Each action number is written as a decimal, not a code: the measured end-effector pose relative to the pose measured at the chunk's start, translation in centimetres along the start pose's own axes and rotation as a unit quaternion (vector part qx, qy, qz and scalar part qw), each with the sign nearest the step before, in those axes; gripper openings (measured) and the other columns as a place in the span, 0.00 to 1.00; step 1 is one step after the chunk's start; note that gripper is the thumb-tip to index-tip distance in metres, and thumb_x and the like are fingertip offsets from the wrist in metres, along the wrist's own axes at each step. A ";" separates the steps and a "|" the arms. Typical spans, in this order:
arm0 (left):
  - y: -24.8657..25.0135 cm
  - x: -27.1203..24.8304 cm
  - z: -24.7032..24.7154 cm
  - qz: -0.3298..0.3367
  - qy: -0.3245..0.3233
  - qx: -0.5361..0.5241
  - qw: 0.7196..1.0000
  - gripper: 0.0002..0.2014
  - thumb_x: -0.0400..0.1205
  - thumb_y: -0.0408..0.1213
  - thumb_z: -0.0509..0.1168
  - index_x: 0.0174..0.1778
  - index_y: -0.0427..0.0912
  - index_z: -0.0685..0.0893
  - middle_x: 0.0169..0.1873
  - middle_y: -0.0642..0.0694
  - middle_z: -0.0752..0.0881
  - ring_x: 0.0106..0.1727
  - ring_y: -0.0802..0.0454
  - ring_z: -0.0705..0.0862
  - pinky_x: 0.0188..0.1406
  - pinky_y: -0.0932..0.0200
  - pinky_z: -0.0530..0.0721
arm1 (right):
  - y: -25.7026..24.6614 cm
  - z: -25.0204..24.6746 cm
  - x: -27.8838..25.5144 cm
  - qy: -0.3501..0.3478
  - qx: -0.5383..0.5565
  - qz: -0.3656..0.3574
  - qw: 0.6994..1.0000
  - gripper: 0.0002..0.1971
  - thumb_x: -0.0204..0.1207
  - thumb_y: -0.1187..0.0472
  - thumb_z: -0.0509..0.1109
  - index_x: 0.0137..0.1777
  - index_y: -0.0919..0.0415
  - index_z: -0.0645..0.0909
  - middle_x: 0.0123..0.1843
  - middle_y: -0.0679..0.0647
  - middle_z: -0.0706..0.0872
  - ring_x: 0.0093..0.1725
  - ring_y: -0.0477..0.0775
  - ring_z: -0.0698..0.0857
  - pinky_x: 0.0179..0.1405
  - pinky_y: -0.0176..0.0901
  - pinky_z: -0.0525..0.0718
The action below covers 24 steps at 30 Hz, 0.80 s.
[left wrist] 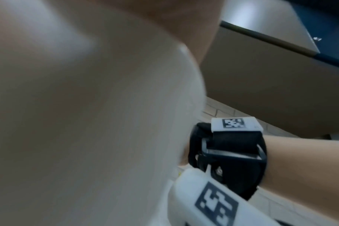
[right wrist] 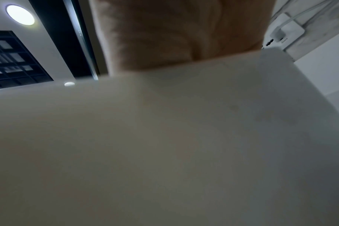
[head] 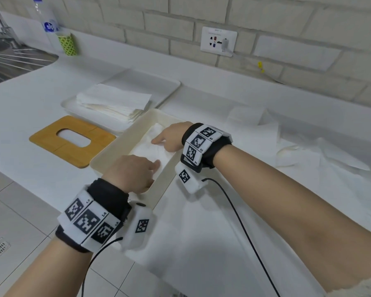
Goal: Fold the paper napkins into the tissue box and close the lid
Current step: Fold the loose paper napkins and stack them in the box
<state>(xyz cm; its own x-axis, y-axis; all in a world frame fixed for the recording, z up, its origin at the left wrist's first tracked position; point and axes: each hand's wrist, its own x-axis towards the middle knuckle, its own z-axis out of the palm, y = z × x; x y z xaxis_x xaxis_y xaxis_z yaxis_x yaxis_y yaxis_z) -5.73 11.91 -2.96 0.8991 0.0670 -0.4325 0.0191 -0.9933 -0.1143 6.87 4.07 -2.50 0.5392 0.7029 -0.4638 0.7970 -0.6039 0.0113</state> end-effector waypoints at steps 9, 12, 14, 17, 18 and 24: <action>-1.3 -2.9 -1.7 -0.058 0.009 -0.268 0.962 0.25 0.82 0.45 0.65 0.75 0.56 0.71 0.71 0.52 0.75 0.69 0.54 0.73 0.58 0.63 0.66 | 1.9 0.6 -2.2 0.123 0.124 -0.009 0.985 0.17 0.81 0.59 0.56 0.67 0.51 0.78 0.72 0.50 0.76 0.70 0.54 0.74 0.70 0.50 0.73; -0.2 -4.6 -2.3 -0.050 0.145 -0.352 0.923 0.16 0.83 0.47 0.63 0.68 0.56 0.79 0.64 0.56 0.81 0.58 0.58 0.79 0.53 0.64 0.70 | 4.1 2.0 -5.7 0.195 0.130 -0.004 0.972 0.16 0.81 0.58 0.58 0.66 0.54 0.77 0.70 0.51 0.75 0.68 0.54 0.74 0.68 0.51 0.72; 2.1 -5.2 -2.7 0.005 0.240 -0.403 0.883 0.09 0.83 0.45 0.62 0.57 0.57 0.83 0.52 0.62 0.84 0.45 0.67 0.82 0.42 0.72 0.73 | 5.6 3.4 -8.8 0.230 0.131 0.016 0.964 0.12 0.81 0.58 0.59 0.60 0.56 0.80 0.63 0.52 0.77 0.62 0.54 0.77 0.61 0.50 0.75; 6.4 -4.5 -2.7 0.089 0.296 -0.469 0.827 0.05 0.82 0.41 0.64 0.48 0.56 0.84 0.43 0.65 0.85 0.44 0.70 0.81 0.36 0.81 0.73 | 7.9 5.9 -13.2 0.226 0.124 0.085 0.962 0.08 0.80 0.56 0.60 0.51 0.57 0.79 0.51 0.49 0.74 0.53 0.53 0.78 0.47 0.45 0.75; 7.8 -3.8 -2.5 0.113 0.294 -0.472 0.823 0.05 0.82 0.40 0.64 0.48 0.55 0.84 0.43 0.64 0.85 0.44 0.69 0.81 0.38 0.80 0.74 | 8.8 6.9 -14.5 0.206 0.118 0.113 0.965 0.07 0.80 0.56 0.60 0.49 0.56 0.78 0.49 0.48 0.73 0.51 0.52 0.77 0.44 0.43 0.73; 14.6 0.6 -0.7 0.197 0.199 -0.438 0.855 0.04 0.82 0.43 0.65 0.49 0.52 0.84 0.48 0.56 0.86 0.46 0.63 0.83 0.50 0.60 0.82 | 12.6 12.4 -20.3 0.018 0.060 0.253 0.966 0.14 0.75 0.48 0.67 0.53 0.56 0.74 0.56 0.51 0.78 0.46 0.53 0.77 0.41 0.43 0.72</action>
<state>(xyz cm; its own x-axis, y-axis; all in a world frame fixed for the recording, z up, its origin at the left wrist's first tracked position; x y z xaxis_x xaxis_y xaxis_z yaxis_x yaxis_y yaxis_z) -4.65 -2.66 -4.30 0.9855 -0.1526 0.0746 -0.1554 -0.6335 0.7580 2.60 -22.48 -3.96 0.8618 0.3179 -0.3952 0.3935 -0.9107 0.1255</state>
